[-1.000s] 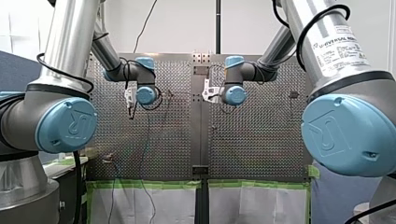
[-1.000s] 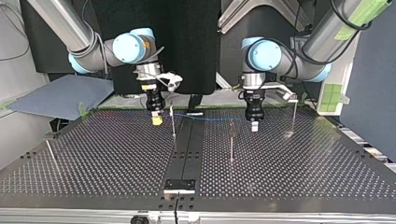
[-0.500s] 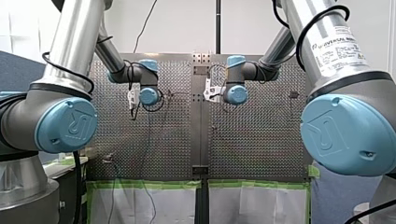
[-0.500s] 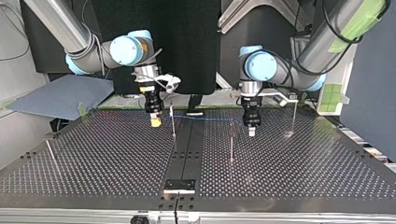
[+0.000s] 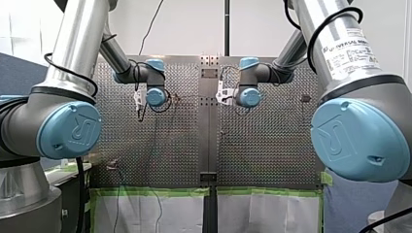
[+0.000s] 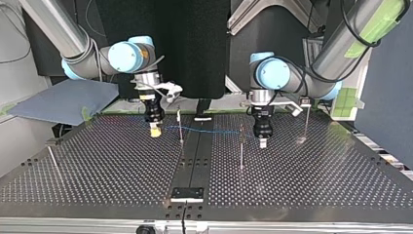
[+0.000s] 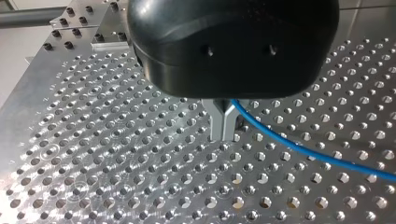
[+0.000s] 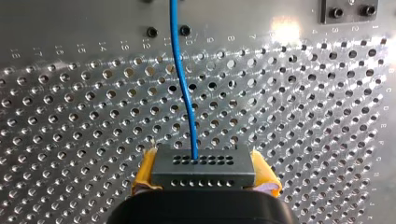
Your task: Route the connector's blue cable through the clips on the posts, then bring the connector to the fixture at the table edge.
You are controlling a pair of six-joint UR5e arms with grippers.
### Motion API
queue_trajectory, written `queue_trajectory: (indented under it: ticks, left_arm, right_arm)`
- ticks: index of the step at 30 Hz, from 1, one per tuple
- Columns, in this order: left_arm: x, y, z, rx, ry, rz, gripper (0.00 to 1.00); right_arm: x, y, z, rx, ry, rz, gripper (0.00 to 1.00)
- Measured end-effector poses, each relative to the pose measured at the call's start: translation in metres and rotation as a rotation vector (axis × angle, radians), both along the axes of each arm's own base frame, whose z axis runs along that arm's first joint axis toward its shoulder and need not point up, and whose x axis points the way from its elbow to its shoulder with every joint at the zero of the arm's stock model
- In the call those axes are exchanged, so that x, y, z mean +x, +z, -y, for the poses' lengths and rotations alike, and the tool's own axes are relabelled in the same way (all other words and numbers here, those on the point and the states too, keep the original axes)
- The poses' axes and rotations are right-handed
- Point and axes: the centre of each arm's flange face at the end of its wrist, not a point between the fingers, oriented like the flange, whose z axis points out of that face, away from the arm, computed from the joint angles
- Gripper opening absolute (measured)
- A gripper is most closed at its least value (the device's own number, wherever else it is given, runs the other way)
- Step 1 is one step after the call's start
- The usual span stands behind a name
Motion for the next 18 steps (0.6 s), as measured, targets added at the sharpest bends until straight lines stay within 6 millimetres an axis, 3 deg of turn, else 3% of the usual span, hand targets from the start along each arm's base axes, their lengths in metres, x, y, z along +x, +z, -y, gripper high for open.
queue_trajectory:
  ticks: [13, 14, 15, 16, 17, 18]
  left_arm:
    - [0.0021, -0.0021, -0.0039, 0.004, 0.002, -0.008, 0.00]
    - [0.0022, -0.0021, -0.0036, 0.005, -0.001, -0.007, 0.14]
    - [0.0022, -0.0021, -0.0033, 0.005, -0.005, -0.007, 0.14]
    - [0.0022, -0.0021, -0.0029, 0.005, -0.009, -0.007, 0.30]
    - [0.0022, -0.0021, -0.0025, 0.006, -0.013, -0.007, 0.39]
    - [0.0022, -0.0021, -0.0023, 0.006, -0.015, -0.007, 0.39]
  right_arm:
    - [-0.0075, -0.0001, 0.0076, 0.001, 0.003, -0.008, 0.00]
    - [-0.0074, -0.0002, 0.0075, 0.001, 0.005, -0.009, 0.00]
    - [-0.0074, -0.0002, 0.0074, 0.002, 0.006, -0.009, 0.00]
    - [-0.0073, -0.0003, 0.0073, 0.002, 0.008, -0.010, 0.00]
    - [-0.0073, -0.0003, 0.0073, 0.002, 0.008, -0.010, 0.00]
    - [-0.0072, -0.0003, 0.0072, 0.003, 0.009, -0.010, 0.00]
